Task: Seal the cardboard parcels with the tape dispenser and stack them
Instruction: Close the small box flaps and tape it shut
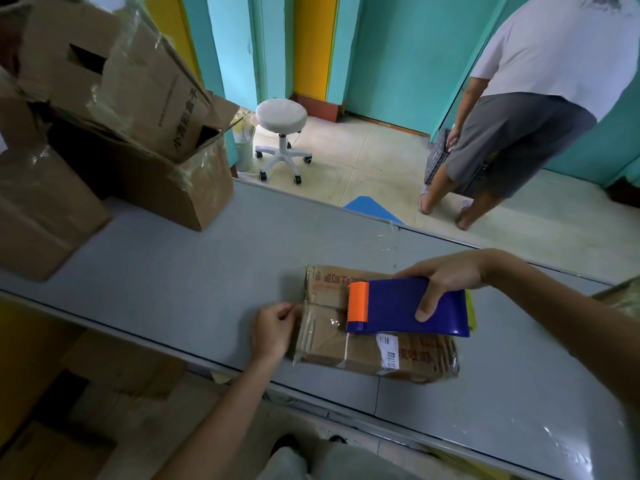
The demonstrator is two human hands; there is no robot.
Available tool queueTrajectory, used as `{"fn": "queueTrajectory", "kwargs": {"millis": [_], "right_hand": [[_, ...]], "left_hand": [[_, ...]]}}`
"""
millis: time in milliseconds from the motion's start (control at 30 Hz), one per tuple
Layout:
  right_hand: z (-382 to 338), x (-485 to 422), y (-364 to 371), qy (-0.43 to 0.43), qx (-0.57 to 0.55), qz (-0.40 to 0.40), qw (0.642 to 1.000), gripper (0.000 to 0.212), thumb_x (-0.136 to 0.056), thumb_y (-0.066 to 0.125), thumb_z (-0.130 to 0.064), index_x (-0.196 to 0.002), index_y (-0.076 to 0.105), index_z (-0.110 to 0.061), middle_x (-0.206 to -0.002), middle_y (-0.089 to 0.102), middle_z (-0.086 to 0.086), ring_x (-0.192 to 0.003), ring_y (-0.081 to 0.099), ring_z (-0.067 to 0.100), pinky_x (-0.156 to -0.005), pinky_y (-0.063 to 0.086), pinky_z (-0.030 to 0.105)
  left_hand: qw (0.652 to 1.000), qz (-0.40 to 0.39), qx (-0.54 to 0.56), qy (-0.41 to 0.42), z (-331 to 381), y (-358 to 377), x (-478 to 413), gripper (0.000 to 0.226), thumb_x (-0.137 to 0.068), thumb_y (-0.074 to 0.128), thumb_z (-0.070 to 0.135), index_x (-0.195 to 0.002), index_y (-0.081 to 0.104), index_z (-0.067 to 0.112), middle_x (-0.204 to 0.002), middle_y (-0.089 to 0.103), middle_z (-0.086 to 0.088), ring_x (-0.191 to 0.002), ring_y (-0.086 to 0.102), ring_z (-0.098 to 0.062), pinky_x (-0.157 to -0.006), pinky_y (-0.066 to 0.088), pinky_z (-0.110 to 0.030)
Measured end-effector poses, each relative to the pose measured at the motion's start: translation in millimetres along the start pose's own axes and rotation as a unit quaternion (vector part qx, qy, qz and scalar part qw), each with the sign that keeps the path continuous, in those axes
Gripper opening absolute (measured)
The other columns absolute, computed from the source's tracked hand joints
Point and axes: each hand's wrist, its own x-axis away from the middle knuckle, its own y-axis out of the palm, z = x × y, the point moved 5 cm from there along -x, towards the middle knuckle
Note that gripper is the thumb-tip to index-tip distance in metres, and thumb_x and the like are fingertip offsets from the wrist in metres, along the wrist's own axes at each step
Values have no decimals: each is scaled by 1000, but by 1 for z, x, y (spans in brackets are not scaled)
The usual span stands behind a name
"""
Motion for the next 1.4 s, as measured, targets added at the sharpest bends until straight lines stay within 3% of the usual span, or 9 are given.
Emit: {"fn": "queueTrajectory", "kwargs": {"millis": [67, 133, 267, 400, 467, 567, 1000, 1233, 1400], "right_hand": [[0, -1, 0, 3, -5, 3, 1000, 54, -61, 68, -29, -111, 48, -30, -109, 61, -6, -96, 62, 17, -64, 53, 17], [-1, -2, 0, 4, -6, 5, 1000, 56, -60, 68, -30, -112, 48, -29, -109, 62, -5, -96, 62, 17, -64, 53, 18], [-2, -2, 0, -2, 2, 10, 1000, 55, -62, 68, -32, -113, 49, -29, -109, 62, -5, -96, 62, 17, -65, 54, 19], [-7, 2, -1, -13, 8, 7, 1000, 59, -67, 77, -30, -119, 49, -27, -111, 63, -2, -99, 63, 19, -65, 54, 20], [-9, 5, -1, -16, 9, 16, 1000, 56, -75, 72, -30, -124, 48, -21, -113, 63, 0, -102, 63, 21, -67, 55, 20], [-3, 9, -1, -26, 4, 15, 1000, 61, -73, 74, -31, -126, 47, -19, -112, 64, 0, -99, 65, 20, -67, 55, 21], [25, 28, -4, -58, -26, -2, 998, 68, -68, 70, -28, -131, 44, -25, -115, 64, -2, -101, 64, 17, -81, 55, 31], [101, 90, -8, -12, -112, 12, 994, 73, -58, 77, -25, -125, 47, -26, -112, 68, 2, -102, 65, 24, -83, 55, 35], [137, 105, 11, -5, -155, 19, 988, 87, -46, 84, -35, -124, 47, -24, -110, 68, -4, -102, 65, 19, -82, 54, 32]], "left_hand": [[988, 8, -148, 45, 3, 2, 2, 25, -93, 55, 27, -105, 68, 10, -111, 66, -8, -91, 58, -15, -67, 42, -14], [947, -3, -312, 81, 4, -9, -4, 44, -94, 48, 39, -127, 51, 11, -142, 40, -12, -124, 40, -26, -96, 39, -31], [947, -81, -227, 214, 52, -26, 2, 88, -85, 53, 55, -149, 6, 16, -155, -10, 2, -144, -7, -18, -117, 3, -38], [747, -269, -464, 393, 90, 19, 30, 138, -54, 61, 81, -132, -39, 25, -142, -44, 4, -131, -40, -12, -111, -20, -40], [701, -299, -522, 383, 89, 29, 22, 140, -55, 67, 75, -127, -43, 27, -140, -44, -2, -132, -39, -21, -110, -19, -46], [688, -314, -554, 347, 88, 27, 6, 140, -56, 71, 71, -127, -41, 27, -144, -39, -5, -136, -32, -26, -112, -12, -54], [712, -304, -519, 362, 74, 25, -4, 137, -57, 69, 71, -145, -22, 19, -153, -25, 4, -141, -21, -16, -118, 2, -45], [719, -286, -512, 375, 75, 23, -9, 136, -52, 69, 75, -147, -14, 22, -153, -17, 8, -142, -11, -14, -117, 6, -41], [683, -273, -560, 380, 81, 24, -6, 136, -53, 64, 80, -147, -14, 20, -154, -13, 2, -142, -5, -18, -117, 8, -41]]}}
